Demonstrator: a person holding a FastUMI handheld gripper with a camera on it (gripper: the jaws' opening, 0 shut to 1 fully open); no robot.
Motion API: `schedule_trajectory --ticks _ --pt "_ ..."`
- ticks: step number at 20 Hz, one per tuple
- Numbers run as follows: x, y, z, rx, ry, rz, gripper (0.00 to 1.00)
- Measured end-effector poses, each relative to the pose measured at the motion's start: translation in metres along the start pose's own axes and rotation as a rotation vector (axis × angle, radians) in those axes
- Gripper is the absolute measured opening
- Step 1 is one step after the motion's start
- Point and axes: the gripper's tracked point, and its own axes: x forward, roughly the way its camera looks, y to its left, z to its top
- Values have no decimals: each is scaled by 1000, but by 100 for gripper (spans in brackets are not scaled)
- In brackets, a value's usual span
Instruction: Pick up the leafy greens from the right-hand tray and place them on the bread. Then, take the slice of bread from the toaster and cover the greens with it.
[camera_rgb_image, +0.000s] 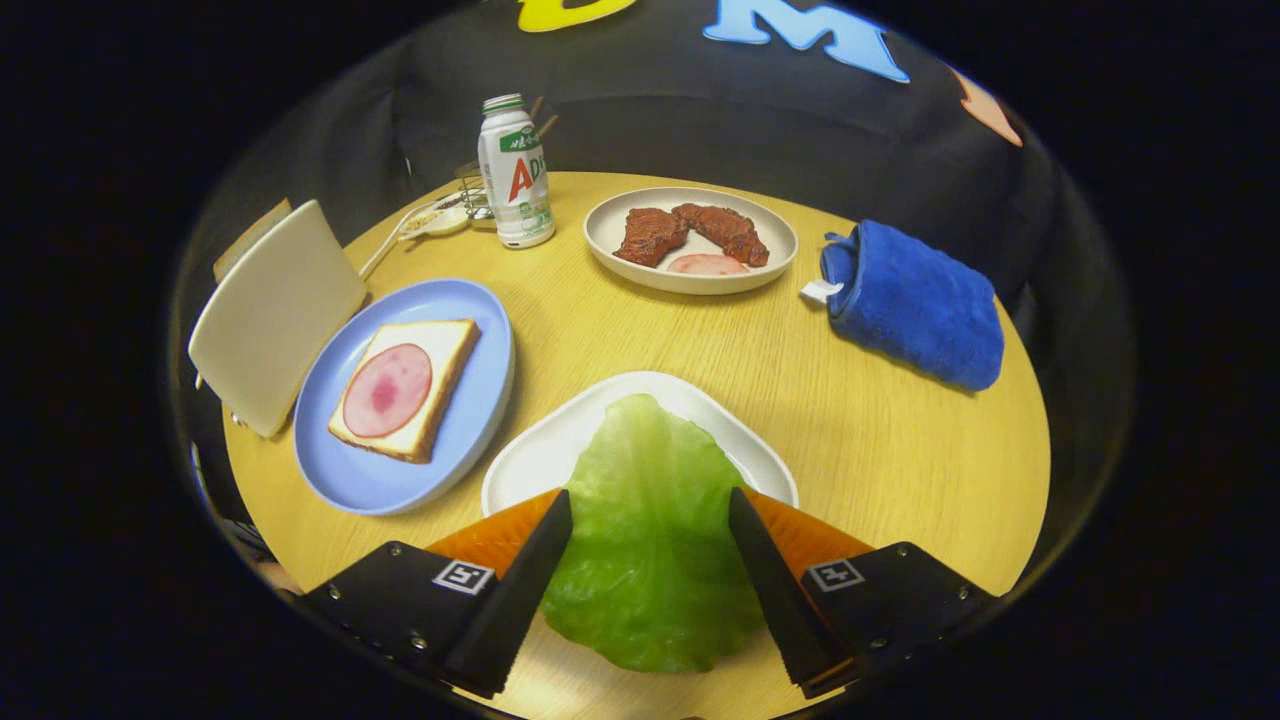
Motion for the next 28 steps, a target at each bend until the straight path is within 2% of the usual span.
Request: schedule_trajectory --ticks 1,2,5,6,11,12,22,26,28 --pt "1 -2 3 11 -13 6 86" --pt "0 -5 3 -5 -10 3 79" --pt "-1 -5 3 -2 -8 10 13" --pt "-1 -6 3 -9 -6 19 10" --pt "-23 -6 24 -25 -94 19 10" --pt "-25 -3 25 -32 -110 22 1" --pt "-69 43 60 -65 -177 65 1" --pt "-71 73 71 -80 -176 108 1" --pt "-70 97 77 -96 -178 160 1"
